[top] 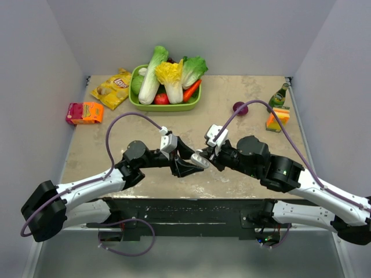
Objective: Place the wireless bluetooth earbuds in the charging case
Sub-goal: Adjust the charging case, then pick up the earbud from the center of the board.
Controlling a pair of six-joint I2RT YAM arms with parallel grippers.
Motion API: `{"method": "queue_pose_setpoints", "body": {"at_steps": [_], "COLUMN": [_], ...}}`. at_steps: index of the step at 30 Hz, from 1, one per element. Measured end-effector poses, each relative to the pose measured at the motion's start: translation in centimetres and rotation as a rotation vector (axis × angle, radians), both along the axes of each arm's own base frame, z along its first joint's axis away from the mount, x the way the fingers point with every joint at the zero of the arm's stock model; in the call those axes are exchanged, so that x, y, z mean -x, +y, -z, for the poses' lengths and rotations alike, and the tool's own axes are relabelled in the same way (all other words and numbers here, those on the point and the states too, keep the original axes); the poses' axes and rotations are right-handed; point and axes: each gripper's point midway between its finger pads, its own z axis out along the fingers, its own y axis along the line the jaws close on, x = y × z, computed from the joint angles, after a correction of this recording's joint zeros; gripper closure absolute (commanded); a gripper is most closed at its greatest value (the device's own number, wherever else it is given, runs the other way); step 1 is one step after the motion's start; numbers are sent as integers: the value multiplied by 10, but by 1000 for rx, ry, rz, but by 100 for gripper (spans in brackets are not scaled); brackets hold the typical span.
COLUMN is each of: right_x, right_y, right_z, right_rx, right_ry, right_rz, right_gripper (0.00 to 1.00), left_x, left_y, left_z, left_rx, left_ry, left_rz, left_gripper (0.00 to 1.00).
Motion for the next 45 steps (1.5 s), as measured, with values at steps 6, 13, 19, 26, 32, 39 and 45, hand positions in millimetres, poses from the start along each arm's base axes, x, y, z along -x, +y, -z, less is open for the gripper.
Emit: {"method": "queue_pose_setpoints", "body": {"at_steps": [6,13,19,26,32,39,45], "right_x": [1,2,3,3,-7,-29,-64], "right_y": [0,0,-1,3,3,-15,-33], "right_z": [0,1,1,-3,-27,-42,40], "right_rx": [5,12,10,-55,-208,-362,-294], "right_ry": [-4,-9,-7,40,66,72,191], "right_rz": [-7,-14,-16,19,123,312,534], "right_gripper": [100,100,96,38,28,30,32], "left_x": [-2,0,1,3,0,-2,9], "left_y": [-1,-1,-2,1,11,36,70], "left_z": [3,4,3,8,28,31,26], "left_rx": [-1,-1,5,20,11,72,178], "left_ry": [7,16,16,21,52,43,0], "left_rz": [9,31,45,40,-31,-156,-247], "left_gripper": [66,91,100,100,100,100,100]}}
